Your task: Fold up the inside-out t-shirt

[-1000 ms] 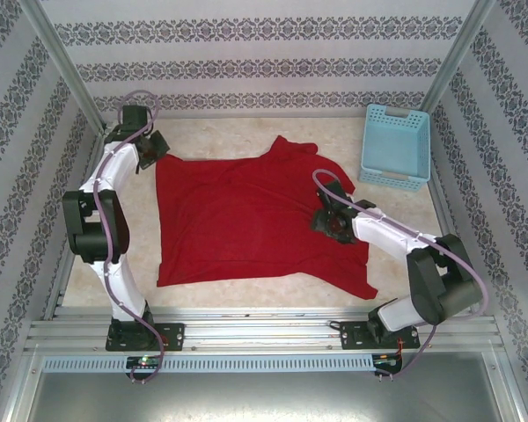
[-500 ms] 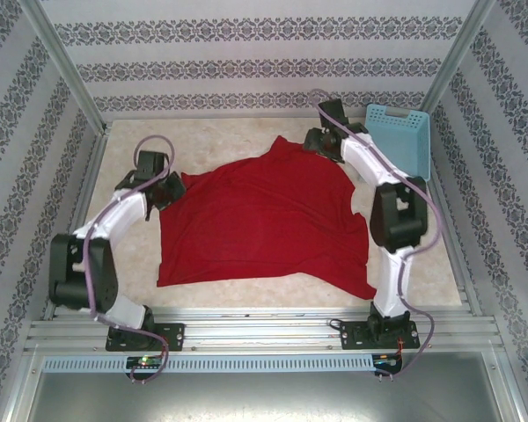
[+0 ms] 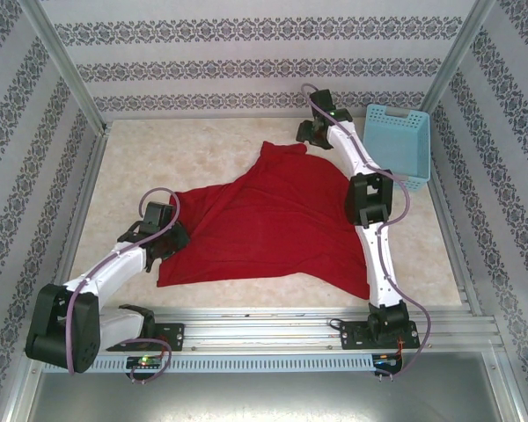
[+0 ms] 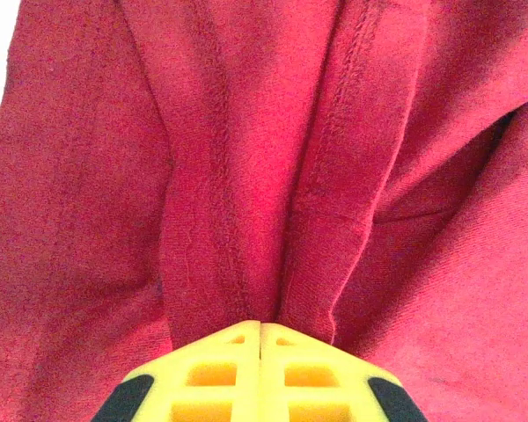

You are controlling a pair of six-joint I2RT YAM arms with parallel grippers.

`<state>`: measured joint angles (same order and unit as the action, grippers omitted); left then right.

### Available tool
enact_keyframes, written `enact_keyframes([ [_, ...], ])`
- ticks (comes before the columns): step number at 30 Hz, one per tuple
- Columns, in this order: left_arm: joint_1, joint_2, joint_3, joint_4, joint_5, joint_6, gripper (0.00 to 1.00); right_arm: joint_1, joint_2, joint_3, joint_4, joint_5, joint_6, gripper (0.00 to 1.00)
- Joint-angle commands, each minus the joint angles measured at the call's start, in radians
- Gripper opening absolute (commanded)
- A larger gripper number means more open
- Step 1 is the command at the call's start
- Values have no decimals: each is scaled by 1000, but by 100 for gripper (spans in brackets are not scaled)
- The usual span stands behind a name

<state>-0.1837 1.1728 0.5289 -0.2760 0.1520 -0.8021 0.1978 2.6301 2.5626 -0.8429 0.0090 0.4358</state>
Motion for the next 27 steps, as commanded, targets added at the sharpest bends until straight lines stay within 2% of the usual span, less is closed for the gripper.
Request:
enact_keyframes([
  [1,-8,-13,-11,37,-21,-12,0,-9,66,103,-96,-61,-23,66],
  [7,-9,-13,-7,45,-30,-15,0,17,101,102,-94,-80,-21,64],
  [10,-8,-25,-7,47,-30,-19,0,12,121,117,-101,-81,-2,58],
  [14,-9,-42,-14,43,-35,-22,0,12,133,123,-80,-92,-3,41],
  [20,-7,-52,-18,29,-57,-10,0,12,111,137,-56,-87,-27,2],
  [24,-3,-49,-2,11,-79,10,0,6,-1,95,-52,-15,-61,0],
  [27,12,-48,21,-12,-90,31,0,-2,-167,-25,-32,35,-111,0],
])
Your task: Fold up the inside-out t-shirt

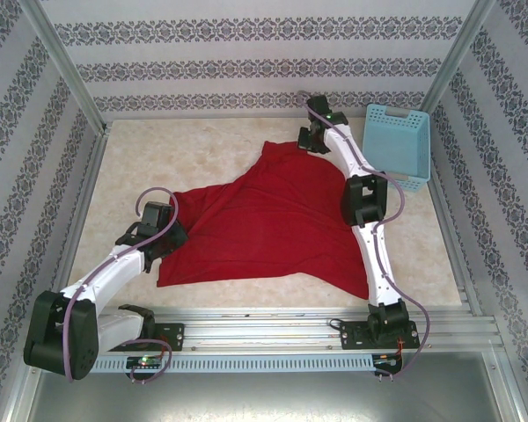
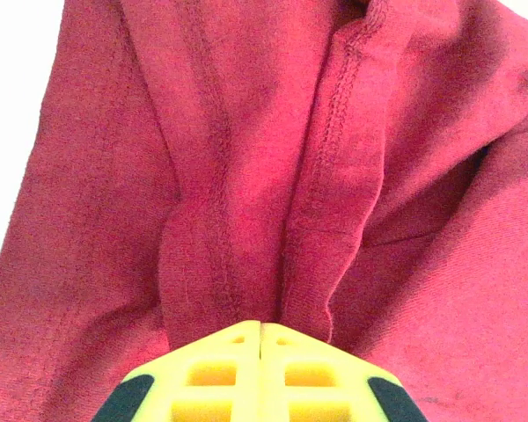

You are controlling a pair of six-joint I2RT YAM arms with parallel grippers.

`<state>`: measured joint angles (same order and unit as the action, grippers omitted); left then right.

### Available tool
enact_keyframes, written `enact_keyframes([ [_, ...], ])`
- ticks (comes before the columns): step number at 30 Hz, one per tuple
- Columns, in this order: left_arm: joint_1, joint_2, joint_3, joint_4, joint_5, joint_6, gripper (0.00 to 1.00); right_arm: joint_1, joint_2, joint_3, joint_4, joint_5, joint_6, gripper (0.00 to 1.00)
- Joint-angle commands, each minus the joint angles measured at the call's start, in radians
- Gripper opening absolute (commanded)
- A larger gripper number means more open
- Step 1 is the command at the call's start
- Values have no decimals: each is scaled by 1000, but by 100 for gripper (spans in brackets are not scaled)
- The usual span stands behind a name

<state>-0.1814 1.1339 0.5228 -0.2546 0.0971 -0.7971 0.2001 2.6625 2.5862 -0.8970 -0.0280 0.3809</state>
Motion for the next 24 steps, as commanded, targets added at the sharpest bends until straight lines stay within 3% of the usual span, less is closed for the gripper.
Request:
enact_keyframes([
  [1,19,-13,31,-36,-36,31,0,-4,-274,-125,50,88,-75,0],
  [7,46,-96,17,-74,-59,13,0,4,-765,-821,304,101,-99,0],
  [13,39,-238,-68,-163,-67,-51,0,20,-1203,-1487,451,99,66,0],
  [18,29,-248,-160,-166,-10,-97,0,0,-1431,-1843,445,80,198,0],
  [20,27,-240,-197,-147,8,-108,2,-12,-1499,-1951,467,47,244,6],
  [21,27,-237,-214,-132,16,-112,7,-17,-1526,-1997,486,25,261,15],
  [22,27,-240,-225,-127,18,-114,14,-22,-1549,-2029,494,11,275,25],
  [24,27,-256,-226,-128,11,-109,29,-36,-1574,-2046,495,-9,270,35],
])
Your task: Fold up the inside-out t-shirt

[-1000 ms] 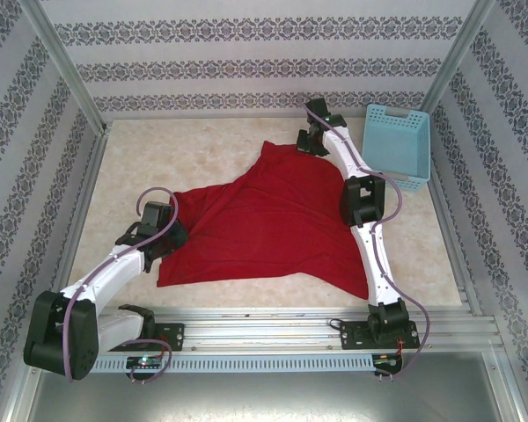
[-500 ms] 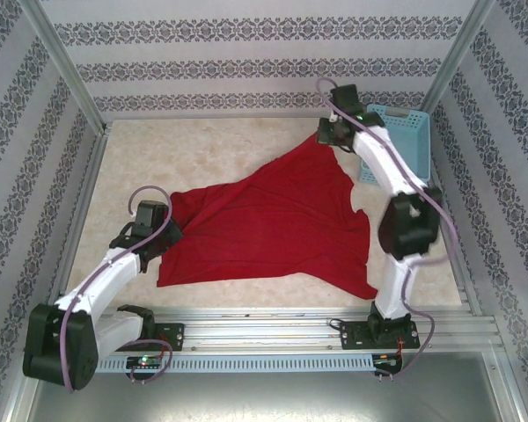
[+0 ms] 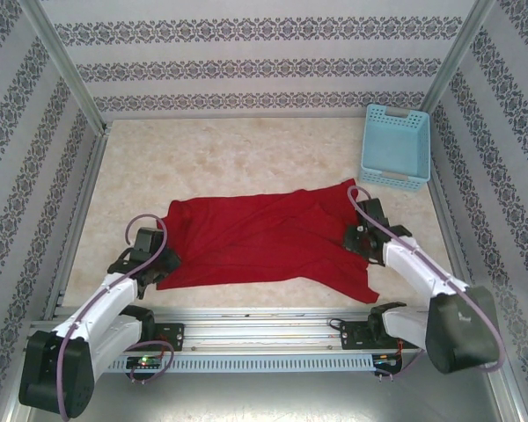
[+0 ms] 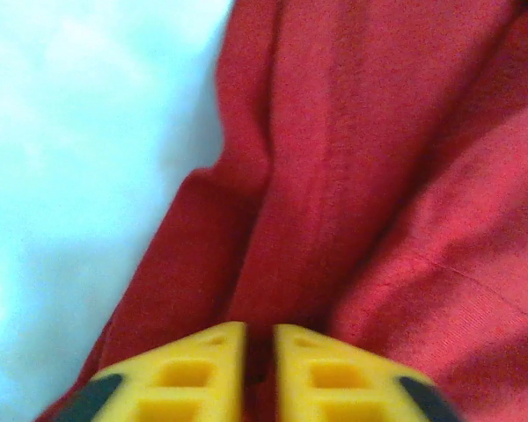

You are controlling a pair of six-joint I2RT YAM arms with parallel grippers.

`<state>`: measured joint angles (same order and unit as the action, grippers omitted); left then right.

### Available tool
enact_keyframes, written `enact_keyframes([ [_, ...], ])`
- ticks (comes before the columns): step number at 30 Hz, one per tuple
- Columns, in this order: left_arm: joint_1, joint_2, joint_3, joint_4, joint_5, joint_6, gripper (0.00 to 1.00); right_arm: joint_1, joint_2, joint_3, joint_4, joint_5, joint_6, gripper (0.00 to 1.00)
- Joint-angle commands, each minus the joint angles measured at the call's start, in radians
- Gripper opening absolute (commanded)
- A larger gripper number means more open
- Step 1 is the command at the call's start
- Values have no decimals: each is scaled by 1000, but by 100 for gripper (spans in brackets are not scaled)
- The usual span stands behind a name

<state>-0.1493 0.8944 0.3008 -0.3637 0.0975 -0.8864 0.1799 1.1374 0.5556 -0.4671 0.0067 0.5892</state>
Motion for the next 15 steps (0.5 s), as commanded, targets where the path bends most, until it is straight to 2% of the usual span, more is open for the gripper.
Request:
enact_keyframes([
  [1,-5,-33,7,-32,1,-14,34,-26,-56,-6,61,-49,47,38],
  [6,-6,-73,109,-104,-72,74,54,-55,-46,89,19,-25,-13,46],
  [9,-4,-4,188,-120,-91,150,57,-59,-21,126,26,-40,-17,46],
  [15,-51,261,303,-108,-57,234,61,-56,-3,112,76,-77,10,47],
])
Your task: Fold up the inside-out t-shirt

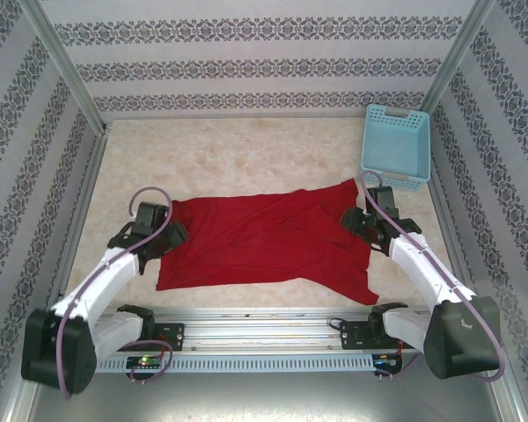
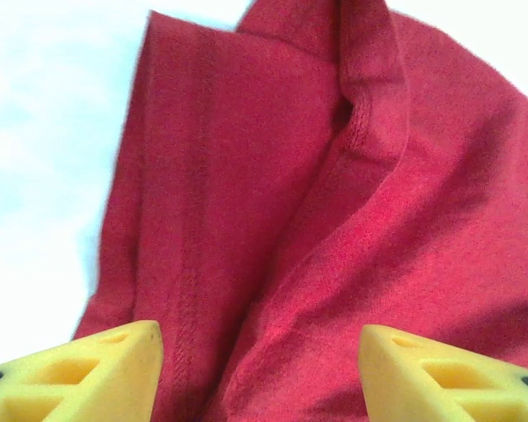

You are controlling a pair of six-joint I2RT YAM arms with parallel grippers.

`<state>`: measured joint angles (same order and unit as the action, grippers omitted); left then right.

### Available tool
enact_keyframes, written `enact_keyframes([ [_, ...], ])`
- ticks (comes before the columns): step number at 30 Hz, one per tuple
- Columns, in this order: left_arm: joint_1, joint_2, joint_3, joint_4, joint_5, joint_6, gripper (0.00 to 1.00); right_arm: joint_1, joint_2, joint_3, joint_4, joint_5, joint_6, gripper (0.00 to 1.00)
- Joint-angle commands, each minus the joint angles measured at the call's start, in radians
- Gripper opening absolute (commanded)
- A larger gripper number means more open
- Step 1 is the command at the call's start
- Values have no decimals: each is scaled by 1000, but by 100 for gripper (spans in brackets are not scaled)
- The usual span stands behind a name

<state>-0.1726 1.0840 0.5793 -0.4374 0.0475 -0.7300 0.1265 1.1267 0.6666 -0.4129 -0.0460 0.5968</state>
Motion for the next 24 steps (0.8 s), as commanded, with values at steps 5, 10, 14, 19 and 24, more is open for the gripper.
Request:
enact_keyframes([
  [5,-60,185,52,7,-43,78,50,-1,14,-18,28,-10,-5,47],
  [10,-62,209,50,16,-61,80,31,-4,57,-19,26,7,-17,47],
  [14,-62,153,24,29,-71,77,13,-10,112,-10,38,-2,-13,47],
  [19,-60,93,8,7,-75,82,5,13,165,17,59,-9,-35,48],
  [24,-61,23,-35,12,-79,57,1,37,254,74,43,-17,-50,51],
])
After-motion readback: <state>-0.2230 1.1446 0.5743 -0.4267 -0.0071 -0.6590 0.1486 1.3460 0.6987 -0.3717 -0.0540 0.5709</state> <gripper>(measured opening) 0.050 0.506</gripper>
